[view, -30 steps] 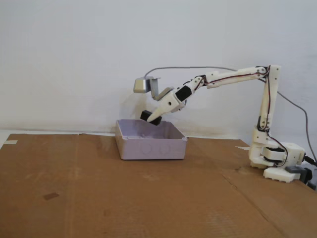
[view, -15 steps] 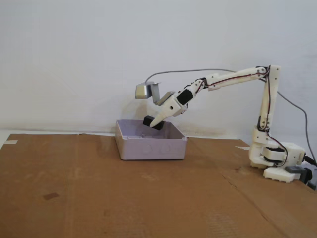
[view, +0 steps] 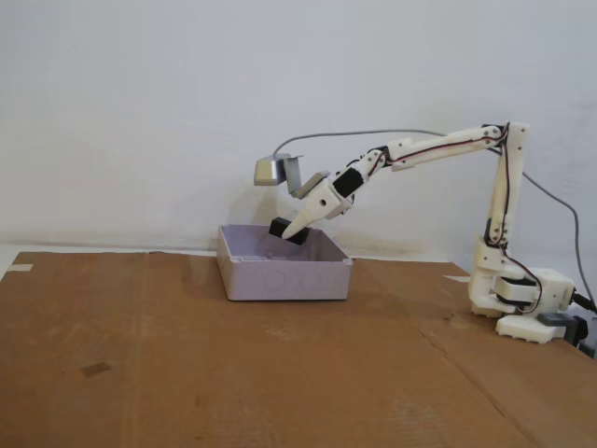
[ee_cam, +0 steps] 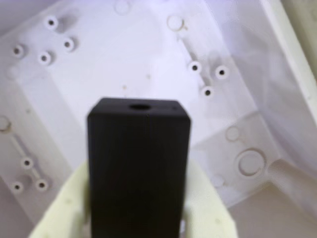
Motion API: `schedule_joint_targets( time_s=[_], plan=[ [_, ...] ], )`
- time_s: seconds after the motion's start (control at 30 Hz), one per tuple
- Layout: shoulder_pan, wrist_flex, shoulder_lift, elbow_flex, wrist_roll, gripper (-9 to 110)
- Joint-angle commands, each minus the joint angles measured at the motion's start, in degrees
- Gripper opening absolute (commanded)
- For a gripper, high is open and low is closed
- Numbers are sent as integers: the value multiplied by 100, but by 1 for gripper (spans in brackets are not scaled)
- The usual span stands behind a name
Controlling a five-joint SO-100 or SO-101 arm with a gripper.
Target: Grasp a block and put it in the box.
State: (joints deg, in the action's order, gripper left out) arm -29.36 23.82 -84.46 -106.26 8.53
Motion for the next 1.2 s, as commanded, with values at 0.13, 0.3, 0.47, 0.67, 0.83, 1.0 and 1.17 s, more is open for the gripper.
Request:
schedule_joint_targets(
  time_s=[0.13, 0.3, 0.47, 0.67, 0.83, 1.0, 1.17],
  plan=[
    [44, -114, -290, 220, -62, 9],
    [53, -114, -229, 176, -62, 9],
    [62, -123, -79, 237, -62, 9],
    [141, -123, 70, 246, -62, 9],
    [193, -123, 176, 246, -62, 9],
    [237, -352, 316, 202, -62, 9],
    [237, -448, 422, 202, -62, 9]
  ],
)
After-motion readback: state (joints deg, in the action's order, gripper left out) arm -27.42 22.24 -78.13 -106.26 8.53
